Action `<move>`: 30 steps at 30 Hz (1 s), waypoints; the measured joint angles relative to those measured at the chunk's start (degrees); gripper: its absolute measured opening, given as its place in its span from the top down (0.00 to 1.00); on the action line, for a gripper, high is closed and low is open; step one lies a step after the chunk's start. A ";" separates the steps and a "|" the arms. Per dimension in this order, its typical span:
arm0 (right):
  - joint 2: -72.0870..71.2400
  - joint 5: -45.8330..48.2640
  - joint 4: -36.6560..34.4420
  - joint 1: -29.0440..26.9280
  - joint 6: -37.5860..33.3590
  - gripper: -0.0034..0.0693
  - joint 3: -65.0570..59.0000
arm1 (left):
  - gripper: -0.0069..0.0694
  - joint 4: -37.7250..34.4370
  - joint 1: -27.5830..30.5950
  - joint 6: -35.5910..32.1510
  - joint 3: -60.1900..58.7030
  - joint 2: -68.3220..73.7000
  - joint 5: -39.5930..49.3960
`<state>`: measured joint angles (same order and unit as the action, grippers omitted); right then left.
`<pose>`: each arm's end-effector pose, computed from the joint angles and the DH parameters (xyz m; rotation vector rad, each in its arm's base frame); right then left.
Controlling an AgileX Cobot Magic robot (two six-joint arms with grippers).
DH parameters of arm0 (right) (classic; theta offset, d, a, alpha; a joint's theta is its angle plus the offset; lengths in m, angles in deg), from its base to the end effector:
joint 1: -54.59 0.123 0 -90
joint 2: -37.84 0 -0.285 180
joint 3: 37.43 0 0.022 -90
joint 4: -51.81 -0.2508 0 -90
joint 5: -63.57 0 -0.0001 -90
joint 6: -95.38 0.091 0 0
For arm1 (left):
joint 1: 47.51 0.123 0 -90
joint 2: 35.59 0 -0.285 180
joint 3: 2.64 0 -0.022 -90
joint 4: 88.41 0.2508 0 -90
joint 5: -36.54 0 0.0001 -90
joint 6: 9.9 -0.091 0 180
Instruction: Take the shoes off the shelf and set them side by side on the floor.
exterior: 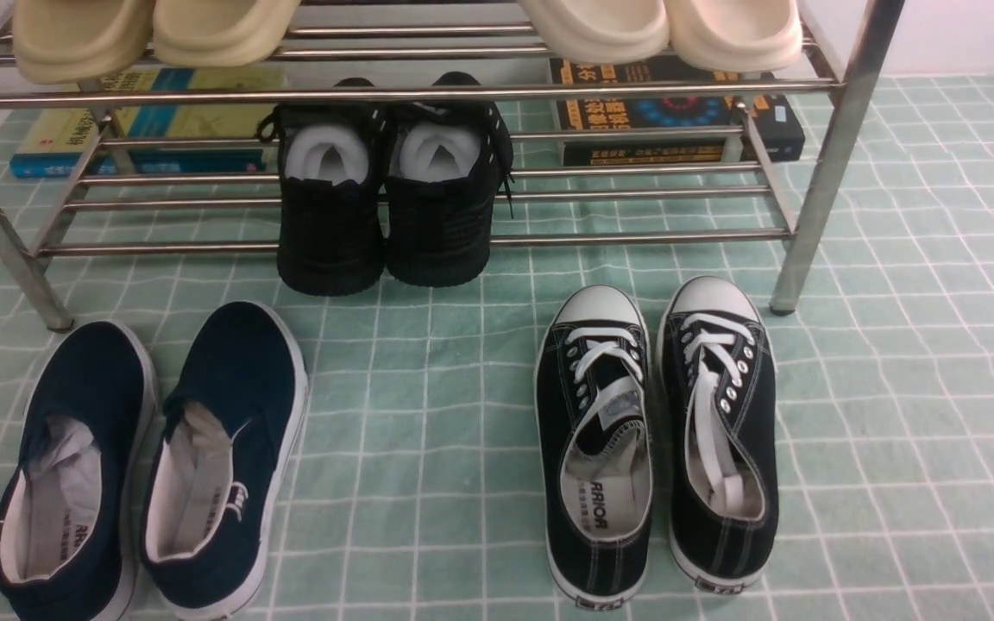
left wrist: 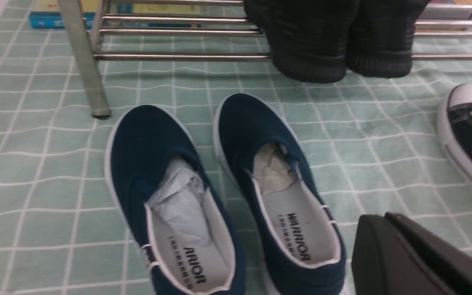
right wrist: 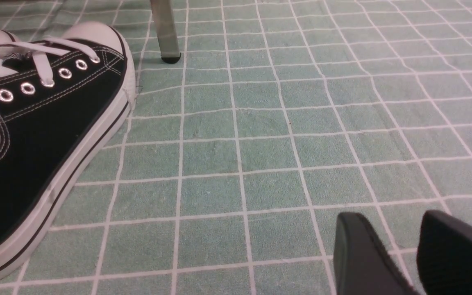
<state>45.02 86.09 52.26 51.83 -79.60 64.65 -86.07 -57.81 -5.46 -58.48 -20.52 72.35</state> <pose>0.0519 -0.0028 0.1743 0.1227 1.8743 0.0193 0.0414 -0.0053 0.2737 0.1096 1.8610 -0.1330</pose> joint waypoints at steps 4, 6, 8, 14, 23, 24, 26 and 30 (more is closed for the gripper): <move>0.00 0.00 0.00 0.00 0.00 0.62 0.00 | 0.89 3.24 0.00 0.00 0.00 0.00 1.06; 0.00 0.00 0.00 0.00 0.00 0.62 0.00 | 0.89 4.96 0.00 0.00 0.00 0.00 1.88; 0.00 0.00 0.00 0.00 0.00 0.62 0.00 | 0.89 5.57 0.00 0.00 -0.06 0.00 2.40; 0.00 0.00 0.00 0.00 0.00 0.62 0.00 | 0.89 2.96 0.21 0.00 -4.43 0.00 -1.37; 0.00 0.00 0.00 0.00 0.00 0.62 0.00 | 0.87 1.34 8.01 0.00 -16.23 -7.28 -11.04; 0.00 0.00 0.00 0.00 0.00 0.62 0.00 | 0.87 1.34 8.62 0.00 -16.77 -7.59 -11.30; 0.00 0.00 0.00 0.00 0.00 0.62 0.00 | 0.87 1.34 9.21 0.00 -18.48 -7.89 -11.54; 0.00 0.00 0.00 0.00 0.00 0.62 0.00 | 0.86 1.98 9.34 0.00 -21.24 -7.89 -12.31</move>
<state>45.02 86.09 52.26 51.83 -79.60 64.65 -84.09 -48.47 -5.46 -79.72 -28.42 60.04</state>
